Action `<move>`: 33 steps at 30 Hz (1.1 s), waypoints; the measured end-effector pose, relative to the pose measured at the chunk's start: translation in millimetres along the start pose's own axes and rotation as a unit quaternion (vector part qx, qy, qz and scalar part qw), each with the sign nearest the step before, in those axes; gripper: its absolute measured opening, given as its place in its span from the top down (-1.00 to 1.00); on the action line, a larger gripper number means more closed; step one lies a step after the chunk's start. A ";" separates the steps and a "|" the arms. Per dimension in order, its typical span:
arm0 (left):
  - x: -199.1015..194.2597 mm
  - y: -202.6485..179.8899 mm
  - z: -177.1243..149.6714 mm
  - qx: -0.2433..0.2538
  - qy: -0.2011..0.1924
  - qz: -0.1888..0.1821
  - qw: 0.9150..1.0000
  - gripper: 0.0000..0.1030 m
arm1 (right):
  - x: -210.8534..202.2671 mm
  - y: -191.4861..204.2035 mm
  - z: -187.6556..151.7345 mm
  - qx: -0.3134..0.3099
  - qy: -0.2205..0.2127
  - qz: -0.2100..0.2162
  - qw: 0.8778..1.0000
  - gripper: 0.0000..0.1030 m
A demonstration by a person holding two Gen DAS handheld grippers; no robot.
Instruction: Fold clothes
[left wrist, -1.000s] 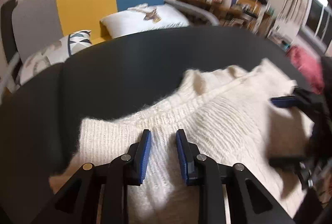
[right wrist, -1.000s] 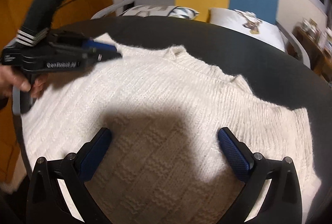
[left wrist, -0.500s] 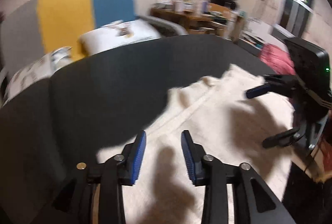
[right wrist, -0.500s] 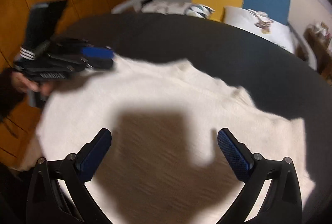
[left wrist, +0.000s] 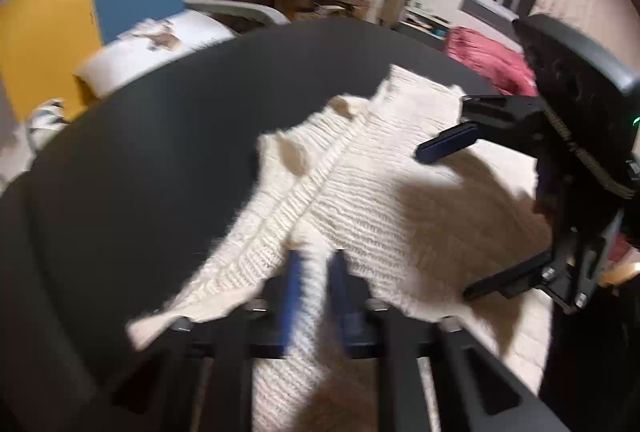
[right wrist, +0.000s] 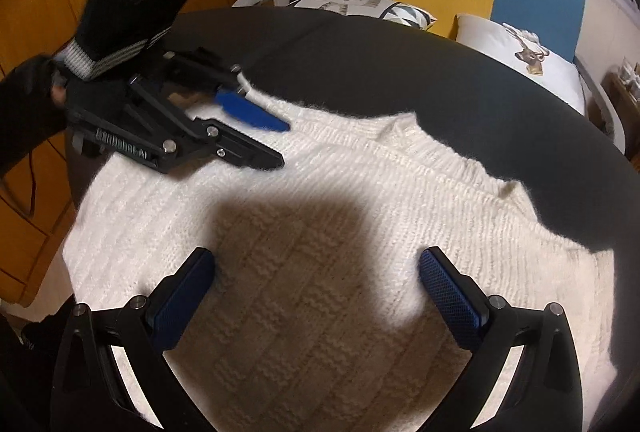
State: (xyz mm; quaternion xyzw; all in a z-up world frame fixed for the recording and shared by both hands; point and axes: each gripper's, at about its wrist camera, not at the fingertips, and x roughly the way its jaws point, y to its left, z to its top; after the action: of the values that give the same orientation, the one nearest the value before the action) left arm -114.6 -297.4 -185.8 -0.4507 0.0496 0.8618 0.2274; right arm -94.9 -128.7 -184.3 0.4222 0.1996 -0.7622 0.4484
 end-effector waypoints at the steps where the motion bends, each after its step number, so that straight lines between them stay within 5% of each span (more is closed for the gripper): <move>1: -4.7 -6.6 -6.1 -0.009 -0.007 0.019 1.000 0.88 | -1.2 0.5 2.4 -0.001 -0.004 -0.006 1.000 -1.00; 7: -17.8 -3.6 -10.9 -0.085 -0.067 0.127 0.986 0.88 | -5.9 -1.4 22.1 0.003 -0.029 -0.048 0.998 -1.00; 10: 6.7 -3.3 -12.1 -0.090 -0.038 0.161 0.982 0.83 | 17.0 -13.9 29.7 0.023 -0.002 -0.102 0.995 -1.00; 12: 10.0 -6.8 -8.6 -0.079 -0.040 0.174 0.981 0.82 | 33.2 -25.8 24.2 0.064 0.012 -0.074 0.995 -1.00; 16: -6.2 16.1 -10.0 -0.137 -0.058 0.126 0.981 0.50 | 30.0 -32.6 16.8 0.079 -0.018 -0.066 0.994 -1.00; 19: -37.7 21.6 -21.3 -0.166 -0.097 0.132 0.972 0.55 | 28.5 -35.5 17.2 0.082 -0.020 -0.061 0.995 -1.00; 25: -32.3 -16.2 -32.1 -0.094 -0.057 0.094 0.990 0.54 | 30.7 -32.8 16.7 0.081 -0.026 -0.063 0.994 -1.00; 33: -62.3 10.9 -60.9 -0.215 -0.090 0.102 0.967 0.49 | 33.7 -35.8 15.0 0.086 -0.030 -0.068 0.993 -1.00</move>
State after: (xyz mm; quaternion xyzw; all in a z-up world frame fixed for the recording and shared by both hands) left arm -42.9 -346.4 -173.3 -0.4021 -0.1114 0.9079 0.0395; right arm -140.6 -137.8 -206.2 0.4219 0.1481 -0.8175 0.3629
